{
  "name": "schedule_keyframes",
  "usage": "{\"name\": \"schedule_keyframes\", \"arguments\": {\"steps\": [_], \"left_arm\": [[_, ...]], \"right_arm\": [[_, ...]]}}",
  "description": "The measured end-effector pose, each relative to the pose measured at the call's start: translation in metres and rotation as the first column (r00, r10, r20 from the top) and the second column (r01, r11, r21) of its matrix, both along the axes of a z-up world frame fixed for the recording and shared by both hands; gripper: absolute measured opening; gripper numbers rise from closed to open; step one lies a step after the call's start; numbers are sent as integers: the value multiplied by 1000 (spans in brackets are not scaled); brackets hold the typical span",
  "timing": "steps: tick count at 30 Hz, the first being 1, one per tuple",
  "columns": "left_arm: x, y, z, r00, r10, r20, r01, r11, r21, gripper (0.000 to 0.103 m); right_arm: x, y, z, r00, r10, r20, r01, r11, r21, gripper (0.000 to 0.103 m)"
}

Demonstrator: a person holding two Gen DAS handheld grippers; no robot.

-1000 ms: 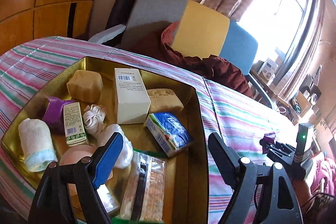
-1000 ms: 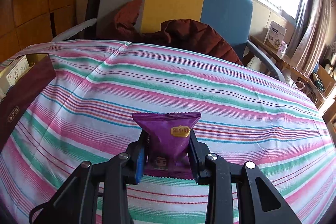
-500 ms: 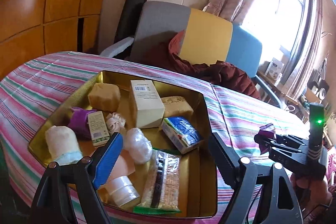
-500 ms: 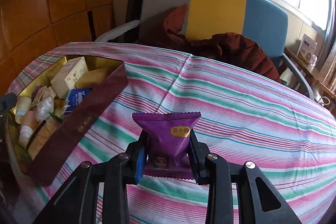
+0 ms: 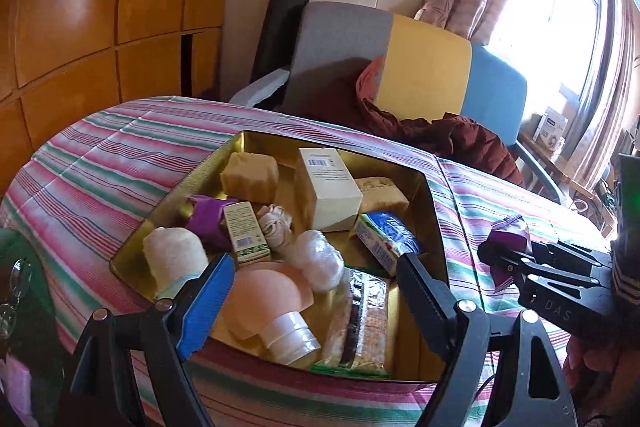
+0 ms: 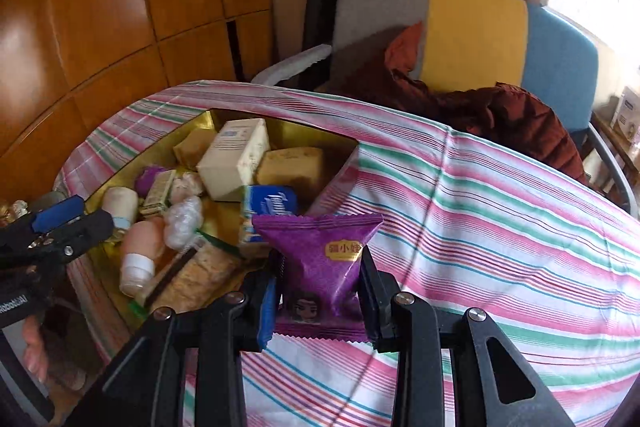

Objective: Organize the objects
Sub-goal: 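Lower the purple snack packet into the gold tray and open the right gripper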

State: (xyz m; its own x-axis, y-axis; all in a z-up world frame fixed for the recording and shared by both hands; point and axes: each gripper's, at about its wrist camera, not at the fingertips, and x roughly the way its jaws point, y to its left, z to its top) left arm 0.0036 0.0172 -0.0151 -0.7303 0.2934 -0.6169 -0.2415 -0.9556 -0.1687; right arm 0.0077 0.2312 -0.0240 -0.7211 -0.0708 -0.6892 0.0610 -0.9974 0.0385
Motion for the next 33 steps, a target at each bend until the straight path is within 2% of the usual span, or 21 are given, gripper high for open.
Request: {"name": "schedule_keyframes", "arguments": {"steps": [13, 23, 26, 33], "left_arm": [[-3, -27, 5, 991, 130, 44, -129, 991, -21, 85], [-1, -34, 8, 984, 177, 20, -176, 983, -54, 84], [0, -32, 8, 984, 176, 15, -174, 982, -70, 84], [1, -27, 6, 985, 173, 19, -171, 982, -78, 84]], "right_arm": [[-29, -58, 1, 994, 110, 22, -109, 993, -52, 35], [-76, -75, -21, 991, 97, 93, -90, 994, -69, 36], [-82, -71, -26, 992, 70, 104, -62, 995, -74, 45], [-56, -56, -14, 999, 27, 30, -24, 996, -88, 60]]}}
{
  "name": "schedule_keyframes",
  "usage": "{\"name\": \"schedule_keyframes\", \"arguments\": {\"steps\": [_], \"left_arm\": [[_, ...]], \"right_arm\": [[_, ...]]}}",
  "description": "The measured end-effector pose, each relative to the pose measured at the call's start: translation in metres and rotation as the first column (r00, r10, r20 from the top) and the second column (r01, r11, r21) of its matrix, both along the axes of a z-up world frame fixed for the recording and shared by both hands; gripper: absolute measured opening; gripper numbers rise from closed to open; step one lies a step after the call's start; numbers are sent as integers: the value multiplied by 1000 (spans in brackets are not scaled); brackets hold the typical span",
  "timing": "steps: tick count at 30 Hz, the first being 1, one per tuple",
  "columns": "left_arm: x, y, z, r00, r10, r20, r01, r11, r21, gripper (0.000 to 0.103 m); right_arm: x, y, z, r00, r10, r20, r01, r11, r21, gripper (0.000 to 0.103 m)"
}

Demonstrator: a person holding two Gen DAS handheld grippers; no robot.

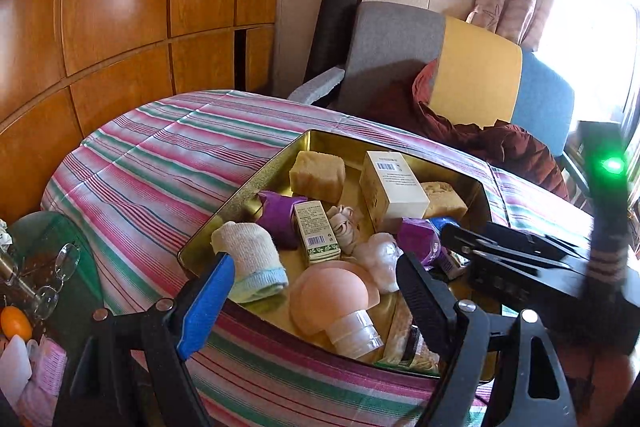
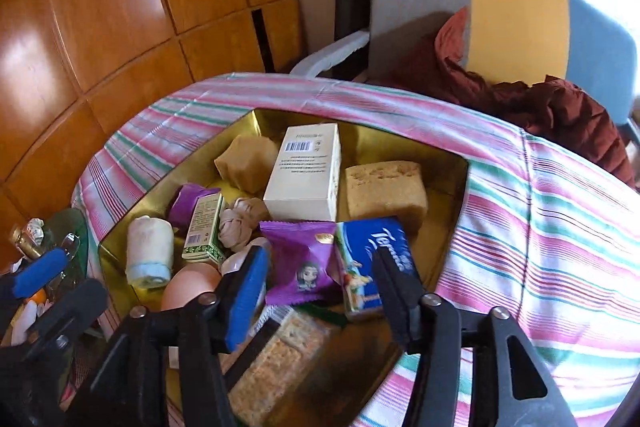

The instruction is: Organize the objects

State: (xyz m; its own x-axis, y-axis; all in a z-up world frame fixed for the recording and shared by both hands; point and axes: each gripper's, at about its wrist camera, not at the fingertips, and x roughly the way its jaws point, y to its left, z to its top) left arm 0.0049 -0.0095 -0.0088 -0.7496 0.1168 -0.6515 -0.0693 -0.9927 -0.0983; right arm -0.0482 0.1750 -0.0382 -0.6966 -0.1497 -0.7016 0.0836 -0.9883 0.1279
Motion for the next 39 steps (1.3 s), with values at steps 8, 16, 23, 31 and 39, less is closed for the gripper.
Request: {"name": "schedule_keyframes", "arguments": {"steps": [8, 16, 23, 31, 39], "left_arm": [[3, 7, 0, 1000, 10, -5, -11, 999, -36, 84], [8, 3, 7, 998, 43, -50, -47, 996, -70, 84], [12, 1, 11, 997, 62, -54, -66, 995, -78, 84], [12, -1, 13, 996, 85, -20, -86, 992, -94, 84], [6, -3, 10, 992, 116, 58, -109, 987, -115, 82]], "right_arm": [[30, 3, 12, 999, -31, -20, 31, 999, 14, 74], [46, -1, 20, 999, -47, -17, 48, 997, 60, 89], [50, 0, 24, 997, -83, 8, 82, 995, 61, 103], [52, -5, 28, 994, -111, 23, 109, 991, 74, 103], [57, -12, 40, 986, -167, 13, 165, 983, 84, 103]]}}
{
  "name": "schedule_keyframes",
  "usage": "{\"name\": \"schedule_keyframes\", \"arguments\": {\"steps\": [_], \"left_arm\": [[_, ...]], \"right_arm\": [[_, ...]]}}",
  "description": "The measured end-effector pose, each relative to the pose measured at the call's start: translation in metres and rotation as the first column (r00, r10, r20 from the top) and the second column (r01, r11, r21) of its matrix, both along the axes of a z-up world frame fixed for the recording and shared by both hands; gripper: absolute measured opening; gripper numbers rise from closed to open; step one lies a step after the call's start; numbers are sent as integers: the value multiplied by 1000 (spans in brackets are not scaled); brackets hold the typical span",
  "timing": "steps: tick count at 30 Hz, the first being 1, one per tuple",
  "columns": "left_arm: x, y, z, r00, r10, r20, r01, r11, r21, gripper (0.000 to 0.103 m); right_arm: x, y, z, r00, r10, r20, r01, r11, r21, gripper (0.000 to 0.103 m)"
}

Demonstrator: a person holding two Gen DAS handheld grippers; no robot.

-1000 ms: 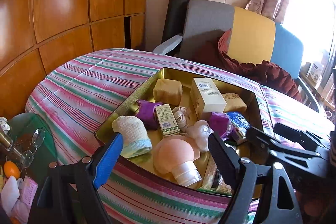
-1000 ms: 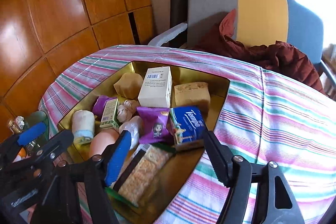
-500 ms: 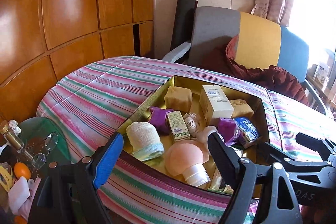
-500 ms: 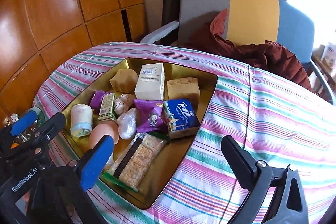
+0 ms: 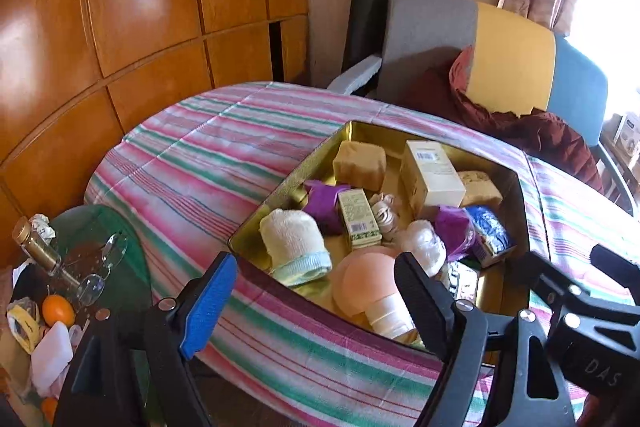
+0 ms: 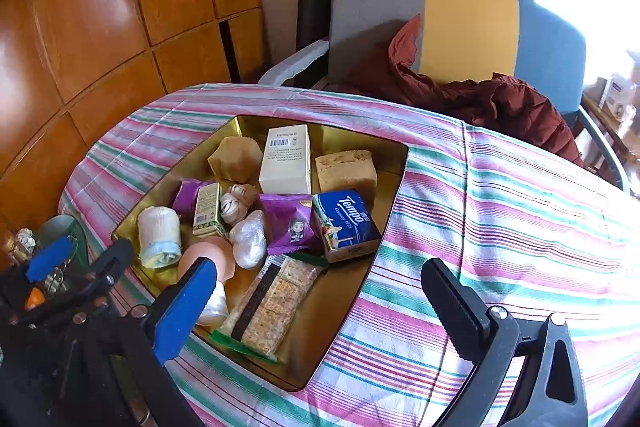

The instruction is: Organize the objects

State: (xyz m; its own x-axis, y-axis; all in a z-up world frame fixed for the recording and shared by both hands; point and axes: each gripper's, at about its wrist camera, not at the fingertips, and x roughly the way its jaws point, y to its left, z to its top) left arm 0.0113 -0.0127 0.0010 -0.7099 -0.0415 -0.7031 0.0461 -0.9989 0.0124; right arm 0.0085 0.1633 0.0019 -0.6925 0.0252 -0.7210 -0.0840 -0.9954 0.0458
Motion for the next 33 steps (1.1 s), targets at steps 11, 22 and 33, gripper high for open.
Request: {"name": "schedule_keyframes", "arguments": {"steps": [11, 22, 33], "left_arm": [[3, 0, 3, 1000, -19, -1, 19, 1000, 10, 82], [3, 2, 2, 1000, -18, 15, 17, 1000, 23, 79], [1, 2, -4, 999, -19, 44, 18, 999, 33, 71]], "right_arm": [[0, 4, 3, 998, -58, 13, 58, 998, 35, 103], [1, 5, 1, 997, -75, 9, 74, 996, 56, 103], [0, 8, -1, 997, -78, 11, 78, 996, 42, 103]]}}
